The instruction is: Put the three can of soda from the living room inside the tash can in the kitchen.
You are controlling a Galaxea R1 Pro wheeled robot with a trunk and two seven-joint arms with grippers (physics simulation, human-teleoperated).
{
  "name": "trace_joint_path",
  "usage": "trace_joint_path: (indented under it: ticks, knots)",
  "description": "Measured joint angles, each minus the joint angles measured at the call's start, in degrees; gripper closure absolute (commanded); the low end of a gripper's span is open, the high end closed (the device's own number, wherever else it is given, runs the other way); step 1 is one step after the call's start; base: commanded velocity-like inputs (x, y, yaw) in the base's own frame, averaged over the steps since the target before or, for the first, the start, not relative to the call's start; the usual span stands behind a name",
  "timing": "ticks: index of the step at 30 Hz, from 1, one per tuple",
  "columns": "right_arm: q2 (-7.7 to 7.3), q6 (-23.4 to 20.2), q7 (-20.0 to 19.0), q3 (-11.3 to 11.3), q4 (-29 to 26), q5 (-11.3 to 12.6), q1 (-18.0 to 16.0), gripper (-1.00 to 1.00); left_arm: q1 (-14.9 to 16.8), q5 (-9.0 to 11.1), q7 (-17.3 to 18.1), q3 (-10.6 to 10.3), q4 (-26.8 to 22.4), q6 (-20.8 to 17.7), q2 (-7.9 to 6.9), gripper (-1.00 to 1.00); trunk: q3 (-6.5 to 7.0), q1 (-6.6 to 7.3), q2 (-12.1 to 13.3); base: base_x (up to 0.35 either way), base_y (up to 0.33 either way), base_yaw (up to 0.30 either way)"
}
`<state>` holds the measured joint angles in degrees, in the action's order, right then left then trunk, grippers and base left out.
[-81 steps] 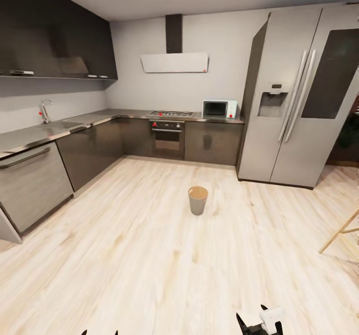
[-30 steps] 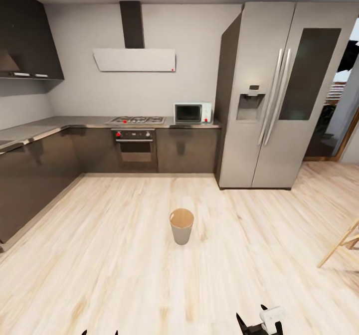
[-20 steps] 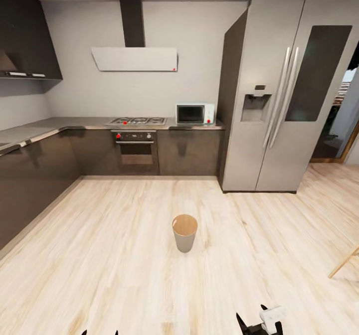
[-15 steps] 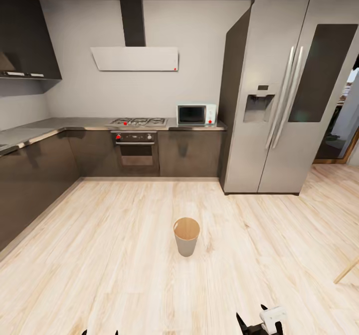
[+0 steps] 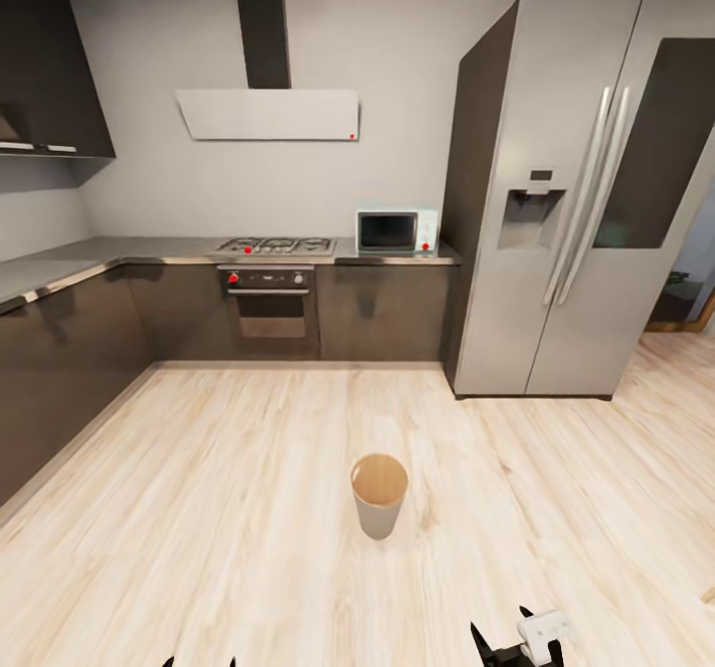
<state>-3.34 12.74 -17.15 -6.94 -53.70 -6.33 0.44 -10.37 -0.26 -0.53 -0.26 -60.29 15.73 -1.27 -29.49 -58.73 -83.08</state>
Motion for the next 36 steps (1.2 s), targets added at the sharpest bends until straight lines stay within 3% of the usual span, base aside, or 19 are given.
trace_joint_path:
  ticks: [36]
  knots:
    - [0.00, -0.09, 0.01, -0.03, 0.00, 0.00, 0.00, -1.00, 0.00, 0.00, 0.00, 0.10, 0.00, 0.00, 0.01, -1.00, 0.00, 0.00, 0.00, 0.318, 0.014, 0.000]
